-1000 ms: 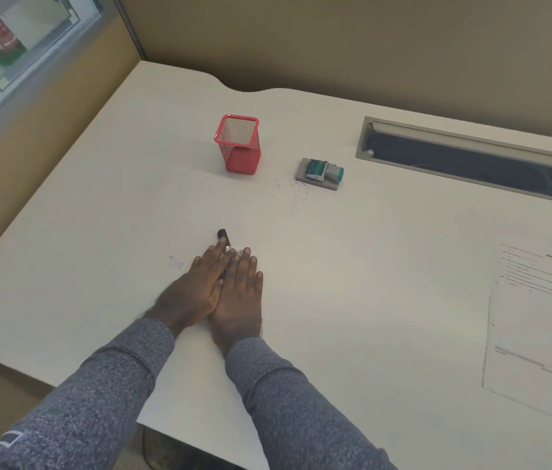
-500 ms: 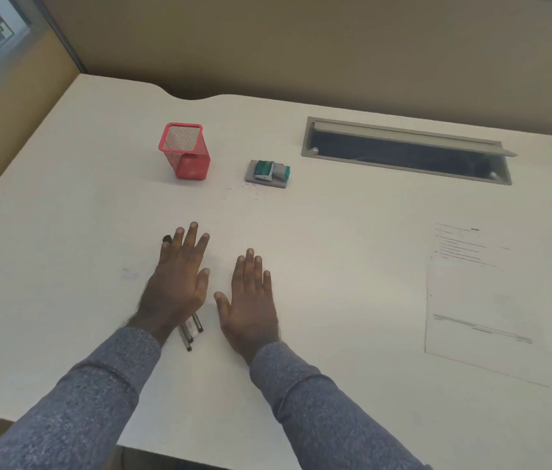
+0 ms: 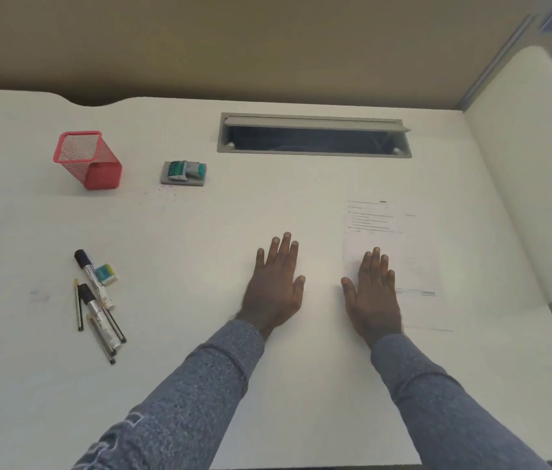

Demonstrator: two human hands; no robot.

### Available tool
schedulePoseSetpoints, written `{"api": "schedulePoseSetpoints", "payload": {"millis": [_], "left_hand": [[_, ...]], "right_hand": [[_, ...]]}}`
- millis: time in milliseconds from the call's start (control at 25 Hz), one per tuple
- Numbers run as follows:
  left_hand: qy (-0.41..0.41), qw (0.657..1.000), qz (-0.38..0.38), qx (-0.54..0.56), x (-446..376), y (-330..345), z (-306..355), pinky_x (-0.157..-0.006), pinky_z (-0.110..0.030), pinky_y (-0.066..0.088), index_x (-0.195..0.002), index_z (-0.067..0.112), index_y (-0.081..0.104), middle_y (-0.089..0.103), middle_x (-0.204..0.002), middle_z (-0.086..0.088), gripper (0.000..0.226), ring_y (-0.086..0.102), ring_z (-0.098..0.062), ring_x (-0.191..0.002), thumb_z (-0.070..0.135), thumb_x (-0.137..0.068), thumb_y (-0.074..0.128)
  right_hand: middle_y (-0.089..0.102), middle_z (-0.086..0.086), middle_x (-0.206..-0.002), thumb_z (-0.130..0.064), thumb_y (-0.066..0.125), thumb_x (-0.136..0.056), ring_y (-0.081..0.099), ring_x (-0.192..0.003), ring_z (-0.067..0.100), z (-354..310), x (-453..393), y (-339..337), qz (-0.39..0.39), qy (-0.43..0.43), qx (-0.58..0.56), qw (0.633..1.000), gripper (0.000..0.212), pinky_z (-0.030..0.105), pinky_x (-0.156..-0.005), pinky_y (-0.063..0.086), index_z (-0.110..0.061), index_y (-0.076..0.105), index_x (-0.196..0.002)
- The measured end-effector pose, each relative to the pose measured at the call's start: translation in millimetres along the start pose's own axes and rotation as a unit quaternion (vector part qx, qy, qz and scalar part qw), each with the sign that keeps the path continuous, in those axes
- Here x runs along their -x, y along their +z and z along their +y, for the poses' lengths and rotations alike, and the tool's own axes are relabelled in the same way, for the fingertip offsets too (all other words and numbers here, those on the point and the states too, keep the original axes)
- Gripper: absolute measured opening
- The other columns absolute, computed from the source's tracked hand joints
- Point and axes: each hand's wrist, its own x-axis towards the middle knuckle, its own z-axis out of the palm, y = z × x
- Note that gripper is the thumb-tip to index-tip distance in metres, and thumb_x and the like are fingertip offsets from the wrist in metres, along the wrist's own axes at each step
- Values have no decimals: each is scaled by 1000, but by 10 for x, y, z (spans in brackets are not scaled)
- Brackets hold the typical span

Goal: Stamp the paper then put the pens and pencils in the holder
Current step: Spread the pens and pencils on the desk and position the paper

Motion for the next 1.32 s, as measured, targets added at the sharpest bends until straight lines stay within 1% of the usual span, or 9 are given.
{"api": "schedulePoseSetpoints", "payload": {"millis": [120, 280, 480, 640, 800, 920, 1120, 1240, 1320], "left_hand": [[29, 999, -40, 14, -137, 196, 465, -121, -46, 1, -153, 10, 10, 1, -163, -7, 70, -1, -25, -150, 40, -90, 15], [54, 995, -83, 2, -226, 421, 833, -120, -48, 1, -153, 11, 11, -1, -163, -6, 75, -2, -25, -150, 42, -84, 6], [53, 993, -94, -39, -265, 529, 896, -119, -49, 1, -152, 12, 15, 5, -163, -6, 63, 3, -27, -149, 35, -94, 24], [48, 992, -94, -64, -211, 491, 753, -118, -49, 1, -152, 14, 15, 5, -163, -4, 71, 4, -27, -149, 38, -86, 7], [29, 995, -90, -45, -83, 390, 481, -119, -48, -2, -153, 16, 12, 0, -163, -1, 61, -1, -25, -150, 32, -96, 28], [12, 996, -81, -27, 74, 300, 223, -120, -47, -3, -153, 18, 12, 0, -163, 1, 61, -2, -23, -150, 30, -97, 33], [-17, 997, -70, -9, 451, 183, -221, -118, -42, -8, -153, 21, 13, 1, -163, 5, 69, -3, -21, -150, 39, -86, 14], [-36, 997, -64, 7, 665, 140, -415, -118, -40, -10, -153, 22, 13, -1, -162, 8, 64, -5, -18, -150, 35, -91, 23], [-45, 997, -63, 8, 786, 119, -523, -118, -39, -10, -153, 24, 13, -2, -162, 10, 67, -5, -18, -149, 40, -88, 17]], "right_hand": [[2, 13, -161, -40, 26, -100, -1, -147, 28, 502, 26, -105, -6, 34, 10, 999, 66, 44, -119, 6, -2, 9, -151], [3, 11, -161, -41, 30, -100, 0, -147, 31, 869, 93, -166, -23, 49, 35, 998, 66, 47, -119, 7, -6, 9, -151], [9, 13, -160, -46, 23, -97, 7, -146, 33, 942, 164, -135, -27, 50, 50, 997, 67, 52, -116, 13, -7, 15, -151], [10, 13, -160, -51, 12, -91, 10, -146, 32, 780, 209, -72, -21, 49, 46, 998, 74, 52, -116, 15, -8, 16, -151], [13, 14, -160, -51, 13, -92, 13, -145, 33, 455, 268, 17, -24, 44, 29, 998, 74, 54, -115, 16, -7, 19, -150], [16, 14, -159, -49, 18, -93, 17, -144, 34, 170, 317, 106, -31, 36, 30, 998, 71, 55, -114, 20, -6, 21, -150], [18, 15, -158, -46, 24, -94, 20, -144, 35, -311, 510, 243, -39, 7, 32, 999, 69, 55, -113, 22, -5, 24, -149], [18, 15, -158, -46, 26, -94, 19, -144, 34, -528, 633, 310, -41, -5, 33, 999, 68, 52, -113, 16, -6, 24, -149], [16, 14, -159, -45, 27, -94, 17, -145, 33, -645, 715, 346, -46, -16, 37, 998, 68, 51, -113, 13, -6, 23, -149]]}}
